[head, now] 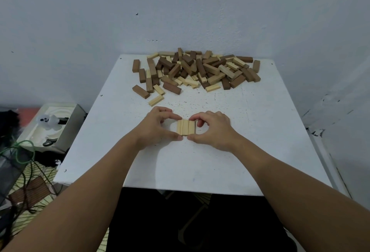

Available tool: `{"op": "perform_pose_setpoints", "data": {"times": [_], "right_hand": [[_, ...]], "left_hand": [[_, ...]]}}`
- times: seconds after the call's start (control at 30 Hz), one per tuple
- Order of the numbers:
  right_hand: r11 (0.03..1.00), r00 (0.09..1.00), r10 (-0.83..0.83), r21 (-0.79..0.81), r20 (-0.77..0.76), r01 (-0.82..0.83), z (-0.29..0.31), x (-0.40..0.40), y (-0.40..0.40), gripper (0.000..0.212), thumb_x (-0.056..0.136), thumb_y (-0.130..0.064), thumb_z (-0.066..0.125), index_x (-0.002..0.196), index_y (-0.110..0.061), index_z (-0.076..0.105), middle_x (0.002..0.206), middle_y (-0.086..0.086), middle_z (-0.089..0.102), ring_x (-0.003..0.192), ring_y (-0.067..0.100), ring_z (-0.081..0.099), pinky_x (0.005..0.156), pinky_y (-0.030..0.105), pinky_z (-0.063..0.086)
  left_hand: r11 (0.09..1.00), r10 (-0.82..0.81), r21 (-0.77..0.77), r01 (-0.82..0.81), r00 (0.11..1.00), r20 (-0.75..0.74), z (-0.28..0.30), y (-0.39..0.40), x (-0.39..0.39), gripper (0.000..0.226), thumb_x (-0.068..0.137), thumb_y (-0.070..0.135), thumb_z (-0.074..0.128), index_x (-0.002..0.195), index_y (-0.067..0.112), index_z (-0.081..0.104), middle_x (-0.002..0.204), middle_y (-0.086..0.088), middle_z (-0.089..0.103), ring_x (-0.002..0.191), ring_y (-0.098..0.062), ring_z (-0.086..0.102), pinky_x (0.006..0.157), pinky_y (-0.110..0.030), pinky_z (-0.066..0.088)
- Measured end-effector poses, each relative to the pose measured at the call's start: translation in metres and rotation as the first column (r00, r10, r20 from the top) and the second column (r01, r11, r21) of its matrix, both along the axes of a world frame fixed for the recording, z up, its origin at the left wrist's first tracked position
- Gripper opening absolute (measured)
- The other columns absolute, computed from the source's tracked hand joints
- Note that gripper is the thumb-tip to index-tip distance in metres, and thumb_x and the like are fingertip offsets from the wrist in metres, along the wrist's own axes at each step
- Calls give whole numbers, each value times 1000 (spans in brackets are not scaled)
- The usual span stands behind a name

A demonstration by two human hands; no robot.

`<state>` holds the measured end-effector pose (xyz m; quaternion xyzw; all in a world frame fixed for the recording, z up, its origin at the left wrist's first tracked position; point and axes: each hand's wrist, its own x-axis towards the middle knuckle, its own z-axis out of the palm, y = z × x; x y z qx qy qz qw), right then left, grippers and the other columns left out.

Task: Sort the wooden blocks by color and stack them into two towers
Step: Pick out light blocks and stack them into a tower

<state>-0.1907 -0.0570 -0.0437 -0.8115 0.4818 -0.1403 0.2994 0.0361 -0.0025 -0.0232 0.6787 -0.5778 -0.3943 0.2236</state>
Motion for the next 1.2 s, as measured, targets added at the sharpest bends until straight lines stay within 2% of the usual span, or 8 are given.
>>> {"op": "perform_pose_setpoints", "data": {"times": [0.1,0.2,0.23,0.3,0.4,0.87,1.07,1.2], "right_hand": [[1000,1000,3,-14,-24,-3,-1,0,0,58,77,-61,79,129,-45,59,103,-20,55,107,13,43,98,37,33],[1000,1000,9,-18,-26,-9,-1,0,0,59,77,-62,78,130,-46,59,103,-20,55,108,14,43,99,38,32],[1000,1000,11,-22,-29,-12,-2,0,0,60,77,-63,78,131,-46,58,103,-20,55,108,14,43,99,38,32],[999,1000,13,-30,-28,-14,-3,0,0,60,77,-63,77,131,-46,58,103,-20,55,108,13,42,98,37,32],[999,1000,12,-36,-21,-13,-5,0,0,59,77,-64,77,130,-48,58,102,-21,54,109,13,41,96,36,29],[998,999,9,-54,-40,-11,-6,1,1,56,77,-63,76,129,-49,58,102,-21,53,110,13,40,95,35,25],[998,998,20,-62,-54,-24,-6,2,1,57,78,-63,75,131,-48,56,103,-22,52,110,13,40,95,34,25],[998,998,22,-61,-58,-25,-5,1,2,61,77,-66,74,133,-49,55,104,-21,52,110,12,40,95,34,25]], "left_hand": [[1000,-1,25,2,1000,-10,0,-1,-1,66,65,35,99,124,43,71,138,17,39,130,-10,41,98,-25,42],[999,0,39,1,1000,-30,1,-2,-2,63,65,34,98,122,43,73,137,16,38,130,-10,41,82,-19,45],[999,0,41,1,999,-32,1,-2,-2,61,65,34,99,120,43,73,137,16,38,130,-10,40,83,-19,46],[999,-2,39,3,1000,-20,1,-3,-3,59,64,35,99,117,44,74,137,16,37,132,-12,39,96,-28,48],[999,-8,34,8,1000,13,1,-3,-5,57,64,35,99,115,45,74,136,14,37,133,-14,37,112,-41,42],[999,-4,40,4,1000,-18,-4,-4,-4,54,64,36,99,110,50,74,133,16,36,134,-15,34,111,-48,45],[999,7,42,-6,1000,-20,-4,-4,-4,54,65,34,99,110,49,73,134,16,36,136,-14,32,109,-38,43],[999,11,35,-11,1000,-22,-3,-3,-6,63,64,34,99,117,50,70,132,17,36,135,-14,33,115,-41,38]]}}
